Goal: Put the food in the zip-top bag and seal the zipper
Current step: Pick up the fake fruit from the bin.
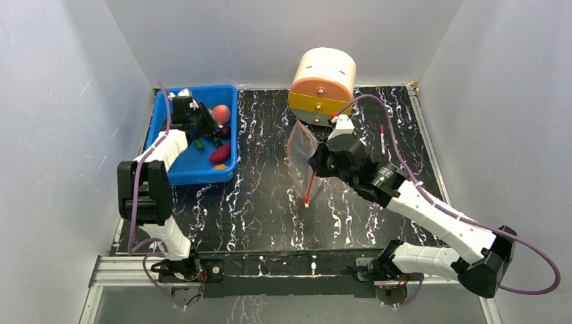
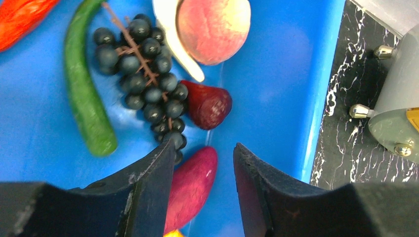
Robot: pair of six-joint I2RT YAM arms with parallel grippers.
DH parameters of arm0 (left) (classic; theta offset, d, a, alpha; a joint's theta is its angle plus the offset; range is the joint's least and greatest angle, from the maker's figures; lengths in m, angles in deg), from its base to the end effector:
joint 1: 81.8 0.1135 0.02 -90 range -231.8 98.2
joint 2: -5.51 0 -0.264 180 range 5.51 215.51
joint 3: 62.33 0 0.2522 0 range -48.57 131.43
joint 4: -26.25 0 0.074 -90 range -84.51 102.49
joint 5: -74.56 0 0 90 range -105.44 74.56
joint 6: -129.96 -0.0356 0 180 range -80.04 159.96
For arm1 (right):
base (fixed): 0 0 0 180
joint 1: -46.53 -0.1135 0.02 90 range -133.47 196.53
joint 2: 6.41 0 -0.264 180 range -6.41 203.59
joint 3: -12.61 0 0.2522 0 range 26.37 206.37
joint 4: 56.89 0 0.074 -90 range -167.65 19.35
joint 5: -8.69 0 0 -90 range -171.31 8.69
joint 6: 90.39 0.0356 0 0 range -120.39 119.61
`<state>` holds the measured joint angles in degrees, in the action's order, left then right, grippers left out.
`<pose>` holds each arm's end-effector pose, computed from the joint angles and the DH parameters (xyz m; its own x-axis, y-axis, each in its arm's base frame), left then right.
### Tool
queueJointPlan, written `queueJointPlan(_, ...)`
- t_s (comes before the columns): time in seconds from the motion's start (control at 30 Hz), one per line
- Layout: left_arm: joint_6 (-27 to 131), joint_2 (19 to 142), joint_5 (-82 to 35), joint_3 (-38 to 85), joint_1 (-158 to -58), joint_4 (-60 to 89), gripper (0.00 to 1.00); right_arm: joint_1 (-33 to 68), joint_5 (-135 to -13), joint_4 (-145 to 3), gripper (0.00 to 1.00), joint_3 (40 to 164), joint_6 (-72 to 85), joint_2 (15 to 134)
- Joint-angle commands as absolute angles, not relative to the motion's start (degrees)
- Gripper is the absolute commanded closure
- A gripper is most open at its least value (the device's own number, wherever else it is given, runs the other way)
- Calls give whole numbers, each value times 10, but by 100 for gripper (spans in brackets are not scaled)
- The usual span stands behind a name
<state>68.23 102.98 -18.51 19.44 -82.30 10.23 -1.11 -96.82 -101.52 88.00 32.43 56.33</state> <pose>0.3903 -0.0053 0.2494 -0.4887 -0.4687 -0.7358 -0.2012 0.8813 -0.4277 0.1667 0.1687 0.3460 -0.6030 0.1139 -0.7896 -0.2765 0.8986 0.3407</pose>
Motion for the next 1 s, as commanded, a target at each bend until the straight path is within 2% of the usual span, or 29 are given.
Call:
queueJointPlan(0.0, 654, 1081, -265, 243, -822, 133, 50, -12, -985, -1010, 100, 919, 316, 561)
queueJointPlan(0.47, 635, 1163, -312, 287, -822, 128, 44, -12, -1007, -1010, 100, 928, 310, 563)
queueJointPlan(0.83, 632, 1207, -312, 319, -822, 125, 45, -12, -1012, -1017, 100, 927, 310, 557)
queueJointPlan(0.97, 639, 1209, -310, 317, -822, 122, 51, -12, -1010, -1018, 100, 927, 310, 556)
